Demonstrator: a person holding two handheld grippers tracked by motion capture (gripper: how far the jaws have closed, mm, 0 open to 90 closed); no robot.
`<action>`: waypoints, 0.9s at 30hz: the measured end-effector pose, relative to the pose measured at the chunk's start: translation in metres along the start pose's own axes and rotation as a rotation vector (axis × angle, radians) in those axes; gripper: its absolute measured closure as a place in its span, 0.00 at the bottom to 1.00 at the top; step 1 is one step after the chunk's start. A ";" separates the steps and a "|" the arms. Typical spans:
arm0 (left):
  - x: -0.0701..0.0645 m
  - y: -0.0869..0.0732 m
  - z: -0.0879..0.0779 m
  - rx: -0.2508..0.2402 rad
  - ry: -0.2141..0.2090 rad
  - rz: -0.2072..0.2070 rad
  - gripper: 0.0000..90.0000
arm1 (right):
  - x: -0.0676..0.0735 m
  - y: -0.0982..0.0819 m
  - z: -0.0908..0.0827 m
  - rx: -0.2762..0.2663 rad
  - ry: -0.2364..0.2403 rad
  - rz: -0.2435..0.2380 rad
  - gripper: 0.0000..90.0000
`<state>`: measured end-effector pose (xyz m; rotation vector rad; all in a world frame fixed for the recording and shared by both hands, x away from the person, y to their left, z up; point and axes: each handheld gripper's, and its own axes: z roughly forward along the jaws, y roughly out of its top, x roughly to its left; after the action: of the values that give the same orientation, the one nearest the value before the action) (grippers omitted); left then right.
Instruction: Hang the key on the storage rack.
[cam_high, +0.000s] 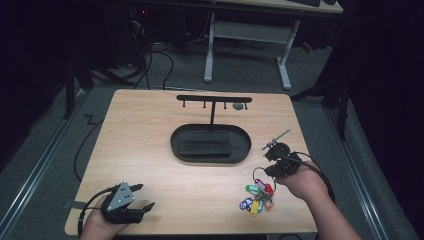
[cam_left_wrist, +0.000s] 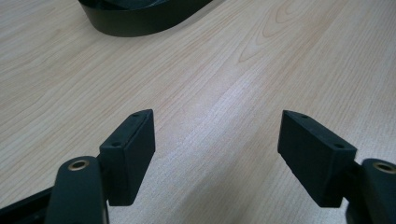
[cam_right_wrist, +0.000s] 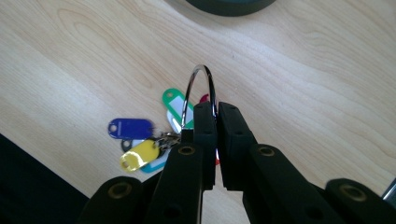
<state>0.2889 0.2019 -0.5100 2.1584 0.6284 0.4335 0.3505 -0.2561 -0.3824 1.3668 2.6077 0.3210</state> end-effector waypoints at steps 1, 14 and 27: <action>0.000 0.000 0.000 0.001 0.000 -0.001 0.31 | 0.000 0.001 -0.002 -0.007 0.000 -0.002 0.97; 0.004 -0.002 -0.001 -0.002 0.011 -0.020 0.30 | 0.004 0.015 -0.036 -0.042 -0.019 -0.015 0.97; 0.004 -0.003 0.000 -0.004 0.004 -0.026 0.30 | 0.005 0.035 -0.061 -0.080 -0.050 -0.024 0.97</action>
<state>0.2915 0.2052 -0.5120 2.1440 0.6562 0.4251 0.3593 -0.2392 -0.3143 1.2996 2.5394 0.3786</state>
